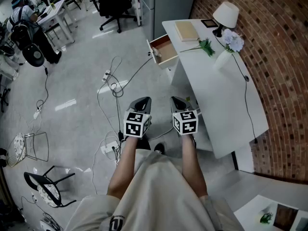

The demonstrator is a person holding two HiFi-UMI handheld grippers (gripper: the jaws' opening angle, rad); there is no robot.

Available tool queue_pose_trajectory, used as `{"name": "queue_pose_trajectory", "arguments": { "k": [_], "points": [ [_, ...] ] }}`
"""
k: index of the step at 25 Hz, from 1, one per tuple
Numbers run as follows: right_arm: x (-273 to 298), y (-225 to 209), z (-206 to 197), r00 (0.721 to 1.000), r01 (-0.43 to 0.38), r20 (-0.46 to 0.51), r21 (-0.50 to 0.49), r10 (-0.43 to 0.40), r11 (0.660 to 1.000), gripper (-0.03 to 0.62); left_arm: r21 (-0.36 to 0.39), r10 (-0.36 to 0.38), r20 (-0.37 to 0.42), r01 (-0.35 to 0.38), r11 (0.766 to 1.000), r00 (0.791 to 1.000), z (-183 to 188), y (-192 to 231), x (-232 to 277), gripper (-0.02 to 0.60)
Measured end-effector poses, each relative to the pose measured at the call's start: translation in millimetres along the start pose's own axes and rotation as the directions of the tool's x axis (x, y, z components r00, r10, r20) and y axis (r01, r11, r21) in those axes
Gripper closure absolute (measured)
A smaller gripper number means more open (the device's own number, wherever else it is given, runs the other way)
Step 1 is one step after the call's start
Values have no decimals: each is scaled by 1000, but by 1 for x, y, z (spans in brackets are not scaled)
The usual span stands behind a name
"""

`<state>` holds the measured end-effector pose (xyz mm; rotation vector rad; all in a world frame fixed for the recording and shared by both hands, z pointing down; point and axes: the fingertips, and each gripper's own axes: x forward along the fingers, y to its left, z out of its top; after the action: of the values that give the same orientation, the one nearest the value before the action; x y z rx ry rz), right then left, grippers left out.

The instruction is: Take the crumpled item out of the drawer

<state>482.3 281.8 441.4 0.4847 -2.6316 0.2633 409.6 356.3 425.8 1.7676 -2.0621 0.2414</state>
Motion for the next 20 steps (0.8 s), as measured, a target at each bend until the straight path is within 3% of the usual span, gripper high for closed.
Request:
{"name": "queue_pose_trajectory", "arguments": {
  "k": [5,10,20],
  "points": [
    [1,-1,0,1000,-10,6,-3,10,1000,571,-2,18,8,-18,1000,1000,4,4,0,568],
    [4,-6,4,1000,-13,24,2,13,1000,570,44,33,13,-34,998,999,15,6,-2,568],
    [21,-24,15,996,-61,66,89,55,994,571,-49,112,27,-110,993,993,22,62,-14,568]
  ]
}}
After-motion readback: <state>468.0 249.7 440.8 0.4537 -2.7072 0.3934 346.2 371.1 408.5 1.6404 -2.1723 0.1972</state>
